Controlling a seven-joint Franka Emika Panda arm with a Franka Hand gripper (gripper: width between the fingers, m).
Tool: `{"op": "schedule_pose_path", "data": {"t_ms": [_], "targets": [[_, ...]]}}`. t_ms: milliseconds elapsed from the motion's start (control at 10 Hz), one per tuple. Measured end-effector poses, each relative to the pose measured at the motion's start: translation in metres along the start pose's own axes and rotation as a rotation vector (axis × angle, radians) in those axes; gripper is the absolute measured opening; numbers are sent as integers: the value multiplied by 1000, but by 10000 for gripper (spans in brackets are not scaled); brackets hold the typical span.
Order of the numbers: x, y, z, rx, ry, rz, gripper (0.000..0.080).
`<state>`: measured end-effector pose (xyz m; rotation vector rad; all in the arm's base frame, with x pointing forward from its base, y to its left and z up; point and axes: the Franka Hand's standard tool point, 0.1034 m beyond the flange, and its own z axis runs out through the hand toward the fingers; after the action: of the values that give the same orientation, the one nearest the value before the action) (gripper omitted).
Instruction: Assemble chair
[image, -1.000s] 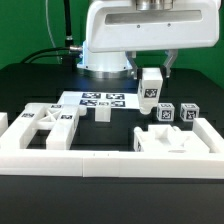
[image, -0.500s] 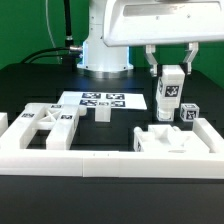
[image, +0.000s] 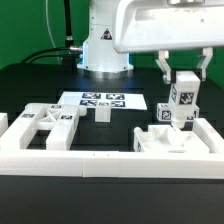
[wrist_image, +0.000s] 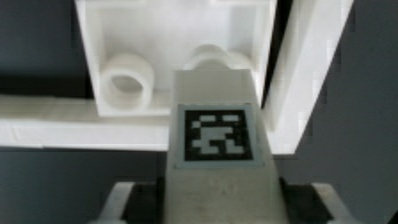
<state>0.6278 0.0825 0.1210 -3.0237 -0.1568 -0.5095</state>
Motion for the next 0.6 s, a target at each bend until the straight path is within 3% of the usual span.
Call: {"op": "schedule_pose_path", "data": {"t_ms": [100, 200, 600], "targets": [[-1, 3, -1, -11, 85, -2, 285], [-6, 3, 1, -13, 88, -2, 285], [1, -16, 10, 1, 77, -29, 286]]}}
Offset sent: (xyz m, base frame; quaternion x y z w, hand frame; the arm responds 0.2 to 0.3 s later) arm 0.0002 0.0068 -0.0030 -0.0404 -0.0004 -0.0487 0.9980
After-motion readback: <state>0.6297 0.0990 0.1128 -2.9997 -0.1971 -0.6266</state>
